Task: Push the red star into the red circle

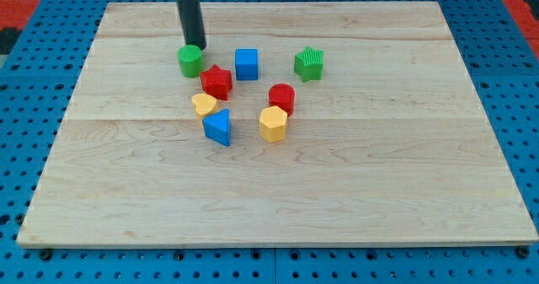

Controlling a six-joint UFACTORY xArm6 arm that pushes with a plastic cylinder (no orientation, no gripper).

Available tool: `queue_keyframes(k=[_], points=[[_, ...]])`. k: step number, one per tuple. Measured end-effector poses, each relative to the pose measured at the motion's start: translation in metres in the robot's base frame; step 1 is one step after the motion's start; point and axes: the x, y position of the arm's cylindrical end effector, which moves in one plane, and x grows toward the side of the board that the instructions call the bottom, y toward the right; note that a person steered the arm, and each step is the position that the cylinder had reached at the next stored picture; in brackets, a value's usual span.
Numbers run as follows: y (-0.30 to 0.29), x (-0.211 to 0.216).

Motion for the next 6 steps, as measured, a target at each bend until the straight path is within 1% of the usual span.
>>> queue_keyframes(k=[1,2,3,4,5,6], points=[[-0.01,0.0],[-0.022,-0.01],[-0.083,0.006],[-0.088,0.039],[-0.039,0.053],[-0.002,0.053]])
